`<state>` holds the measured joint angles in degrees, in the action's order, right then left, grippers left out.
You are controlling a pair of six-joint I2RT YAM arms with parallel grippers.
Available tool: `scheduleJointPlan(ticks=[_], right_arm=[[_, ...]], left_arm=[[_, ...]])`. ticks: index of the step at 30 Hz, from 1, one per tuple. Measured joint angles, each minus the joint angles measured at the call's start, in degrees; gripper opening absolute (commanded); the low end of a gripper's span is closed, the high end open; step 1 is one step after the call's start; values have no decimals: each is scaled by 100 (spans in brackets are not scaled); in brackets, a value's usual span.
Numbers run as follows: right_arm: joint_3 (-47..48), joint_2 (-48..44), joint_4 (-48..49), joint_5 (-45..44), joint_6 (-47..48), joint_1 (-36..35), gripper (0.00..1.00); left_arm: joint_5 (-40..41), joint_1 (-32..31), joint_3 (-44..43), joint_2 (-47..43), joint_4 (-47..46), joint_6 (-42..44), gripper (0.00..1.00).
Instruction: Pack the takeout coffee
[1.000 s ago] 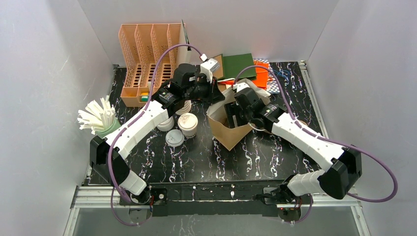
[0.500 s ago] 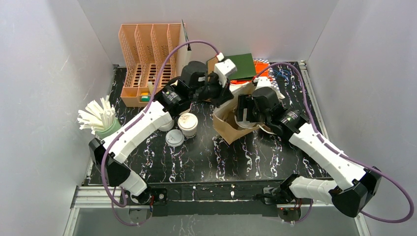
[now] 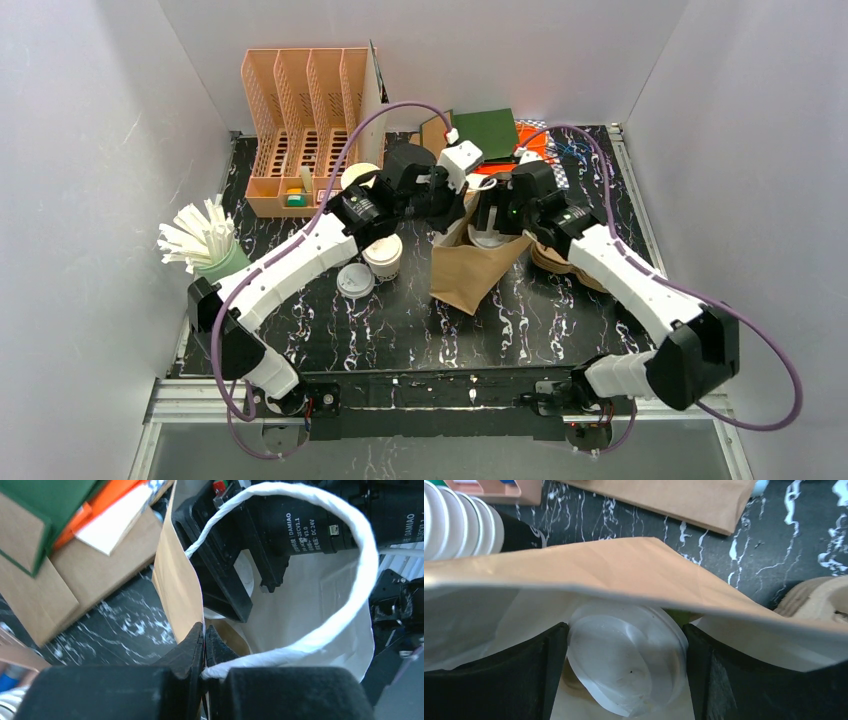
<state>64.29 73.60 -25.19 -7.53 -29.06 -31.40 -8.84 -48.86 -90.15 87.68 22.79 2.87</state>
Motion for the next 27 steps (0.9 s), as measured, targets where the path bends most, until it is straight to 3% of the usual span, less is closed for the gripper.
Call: scheduleJointPlan(ticks=[3, 4, 6, 8, 10, 13, 18, 20, 21, 24, 25, 27], right_arm=[[164, 393, -111, 219, 74, 11, 48], [240, 518, -175, 262, 101, 13, 48], [413, 732, -264, 306, 186, 20, 48], [568, 872, -289, 330, 278, 28, 48], [649, 931, -275, 372, 404, 31, 48], [656, 938, -238, 446, 634, 31, 48], [656, 938, -142, 503, 953, -24, 47], [656, 938, -127, 498, 1056, -83, 47], [656, 938, -122, 496, 1115, -111, 47], [656, 935, -116, 496, 1213, -175, 47], [654, 933, -116, 496, 1239, -195, 48], [654, 920, -118, 494, 1272, -210, 48]], left_arm=[[170, 37, 232, 0, 0, -686, 11], [190, 109, 293, 4, 15, -1001, 21], [155, 271, 313, 24, 59, -1471, 53], [70, 459, 304, 26, 96, -1755, 69], [15, 678, 234, 33, 201, -2055, 79], [-17, 968, -15, 61, 369, -2361, 85], [-243, 1388, -1071, 195, 756, -2653, 86], [-494, 1519, -1499, 267, 745, -2758, 82], [-621, 1567, -1631, 295, 706, -2815, 76], [-1222, 1786, -1926, 455, 341, -3104, 44], [-1447, 1862, -1945, 525, 179, -3233, 37], [-1849, 2065, -1943, 730, -168, -3585, 34]])
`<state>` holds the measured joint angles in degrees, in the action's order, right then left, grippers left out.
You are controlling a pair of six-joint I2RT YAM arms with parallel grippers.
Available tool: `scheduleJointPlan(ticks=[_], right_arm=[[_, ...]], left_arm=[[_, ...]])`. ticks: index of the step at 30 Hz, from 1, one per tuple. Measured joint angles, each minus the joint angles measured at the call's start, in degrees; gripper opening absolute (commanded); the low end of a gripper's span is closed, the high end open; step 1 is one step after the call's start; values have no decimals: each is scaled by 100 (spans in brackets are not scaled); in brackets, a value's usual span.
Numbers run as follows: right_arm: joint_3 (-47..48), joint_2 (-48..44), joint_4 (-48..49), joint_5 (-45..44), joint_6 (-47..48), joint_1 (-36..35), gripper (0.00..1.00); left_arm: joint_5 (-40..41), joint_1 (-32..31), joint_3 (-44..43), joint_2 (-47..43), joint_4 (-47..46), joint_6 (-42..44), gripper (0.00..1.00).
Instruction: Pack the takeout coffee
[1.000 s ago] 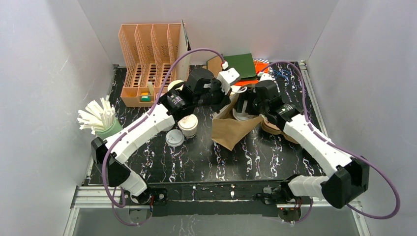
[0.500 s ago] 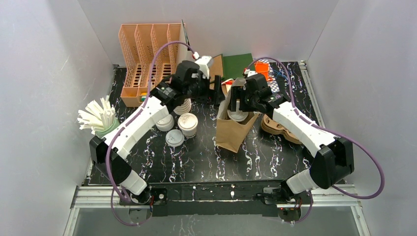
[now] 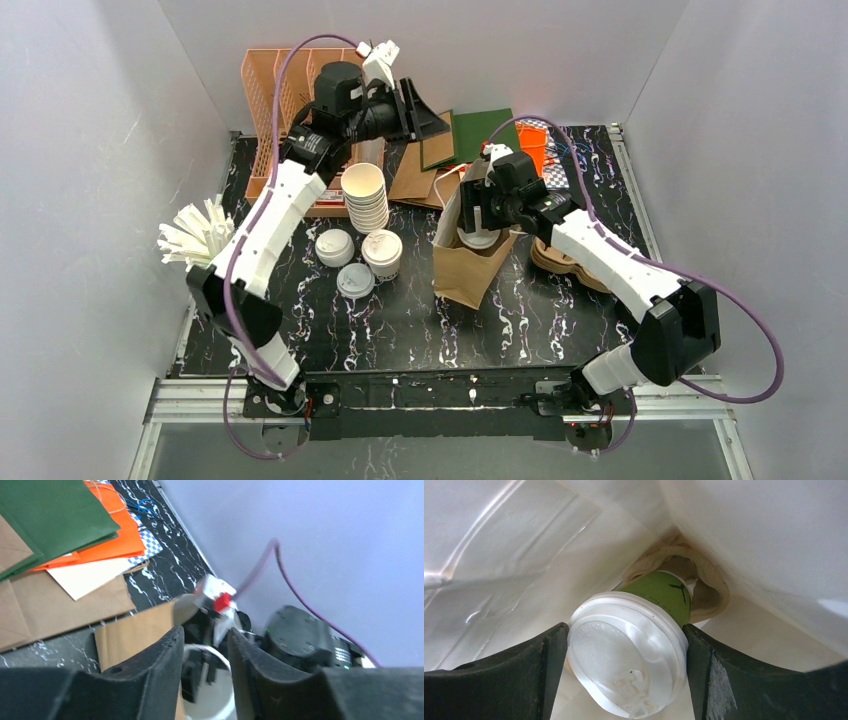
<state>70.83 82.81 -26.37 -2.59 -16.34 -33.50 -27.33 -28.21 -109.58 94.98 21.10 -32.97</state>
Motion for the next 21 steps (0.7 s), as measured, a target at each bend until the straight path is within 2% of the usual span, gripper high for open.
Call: scheduleJointPlan(ticks=[5, 10, 15, 21], right_arm=[[-13, -118, -7, -22, 24, -2, 48], [-13, -284, 20, -22, 59, -2, 47], [-13, -293, 70, -22, 116, -9, 47], [-13, -293, 87, -22, 151, -28, 47]], left_arm=[[-831, 472, -66, 887, -710, -785, 50], [-1202, 546, -142, 1725, -706, -962, 58], [-1266, 485, -35, 1762, -632, -732, 65], [-1252, 317, -42, 1668, -584, -289, 66]])
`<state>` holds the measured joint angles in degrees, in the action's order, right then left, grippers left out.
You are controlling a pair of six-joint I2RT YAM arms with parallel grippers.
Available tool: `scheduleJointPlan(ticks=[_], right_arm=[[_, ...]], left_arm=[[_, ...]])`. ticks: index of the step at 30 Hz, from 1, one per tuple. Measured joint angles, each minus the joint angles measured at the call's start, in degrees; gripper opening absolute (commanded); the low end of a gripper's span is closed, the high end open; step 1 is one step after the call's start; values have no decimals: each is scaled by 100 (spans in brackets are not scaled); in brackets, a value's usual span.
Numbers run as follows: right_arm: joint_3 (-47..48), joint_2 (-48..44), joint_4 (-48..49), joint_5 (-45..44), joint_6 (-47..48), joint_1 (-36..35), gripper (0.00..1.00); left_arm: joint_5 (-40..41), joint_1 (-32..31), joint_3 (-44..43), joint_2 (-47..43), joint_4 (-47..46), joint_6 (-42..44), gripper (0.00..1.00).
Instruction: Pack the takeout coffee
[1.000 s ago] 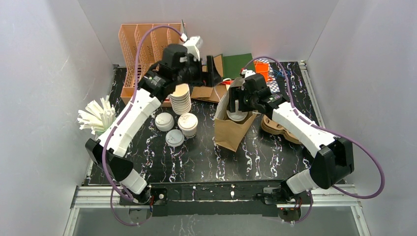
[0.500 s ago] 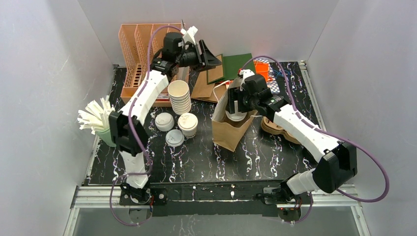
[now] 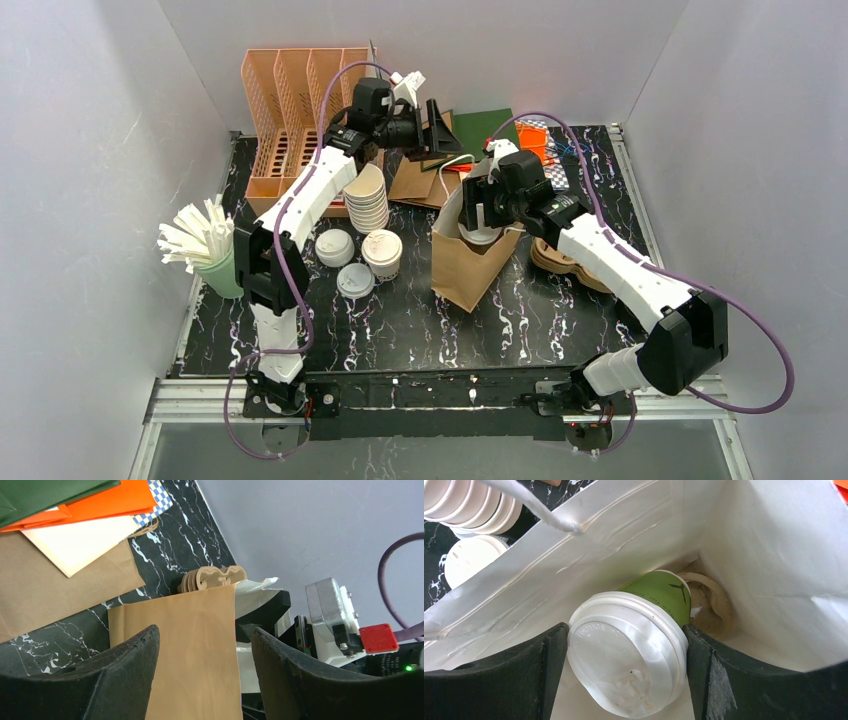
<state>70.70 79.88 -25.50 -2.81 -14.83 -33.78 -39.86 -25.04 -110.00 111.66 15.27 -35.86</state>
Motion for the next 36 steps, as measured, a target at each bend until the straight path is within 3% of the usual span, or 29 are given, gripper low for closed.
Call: scheduleJointPlan(ticks=[14, 36], right_arm=[[352, -184, -468, -153, -26, -7, 46], [688, -1419, -811, -197, 129, -7, 45]], left_arm=[[-2, -291, -503, 144, 280, 612, 67], [195, -667, -966, 704, 575, 1091, 68]])
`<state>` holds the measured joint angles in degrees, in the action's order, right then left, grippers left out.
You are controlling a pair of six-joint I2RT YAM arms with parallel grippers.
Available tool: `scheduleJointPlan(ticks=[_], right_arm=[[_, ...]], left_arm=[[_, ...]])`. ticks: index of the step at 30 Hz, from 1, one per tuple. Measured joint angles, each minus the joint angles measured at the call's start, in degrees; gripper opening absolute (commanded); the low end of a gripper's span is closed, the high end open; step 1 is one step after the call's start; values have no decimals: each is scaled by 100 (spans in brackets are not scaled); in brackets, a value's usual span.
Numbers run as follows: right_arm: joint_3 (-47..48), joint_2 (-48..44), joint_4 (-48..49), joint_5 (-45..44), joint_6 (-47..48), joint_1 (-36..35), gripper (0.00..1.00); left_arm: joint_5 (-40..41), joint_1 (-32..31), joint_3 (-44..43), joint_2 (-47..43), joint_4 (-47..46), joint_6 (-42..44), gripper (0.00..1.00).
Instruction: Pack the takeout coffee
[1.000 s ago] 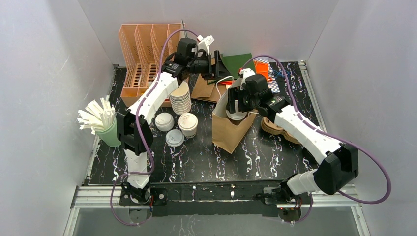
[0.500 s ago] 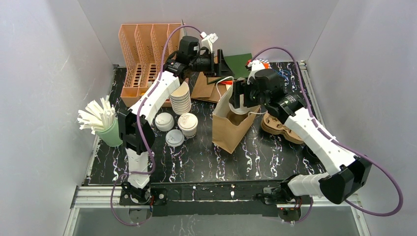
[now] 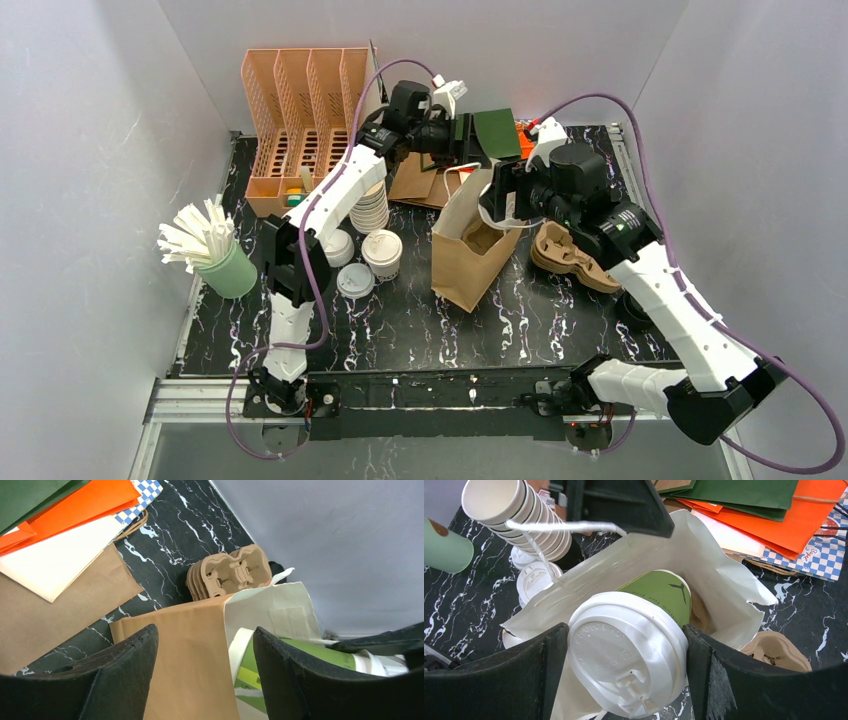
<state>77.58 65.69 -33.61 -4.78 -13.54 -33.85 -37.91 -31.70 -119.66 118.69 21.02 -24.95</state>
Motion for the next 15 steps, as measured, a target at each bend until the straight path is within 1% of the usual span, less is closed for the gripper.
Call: scheduleJointPlan(ticks=[2, 4, 11, 13, 15], right_arm=[[0, -24, 0, -2, 13, 0, 45], [-2, -7, -2, 0, 24, 0, 44], [-11, 35, -11, 0, 26, 0, 44], [-11, 76, -11, 0, 24, 0, 44], [-2, 142, -15, 0, 22, 0, 44]], left_arm=[[90, -103, -229, 140, 240, 212, 67], [210, -199, -442, 245, 518, 444, 63], [863, -396, -881, 262, 1211, 1139, 20], [1091, -400, -887, 240, 1311, 1252, 12], [1270, -400, -887, 225, 1392, 1303, 6]])
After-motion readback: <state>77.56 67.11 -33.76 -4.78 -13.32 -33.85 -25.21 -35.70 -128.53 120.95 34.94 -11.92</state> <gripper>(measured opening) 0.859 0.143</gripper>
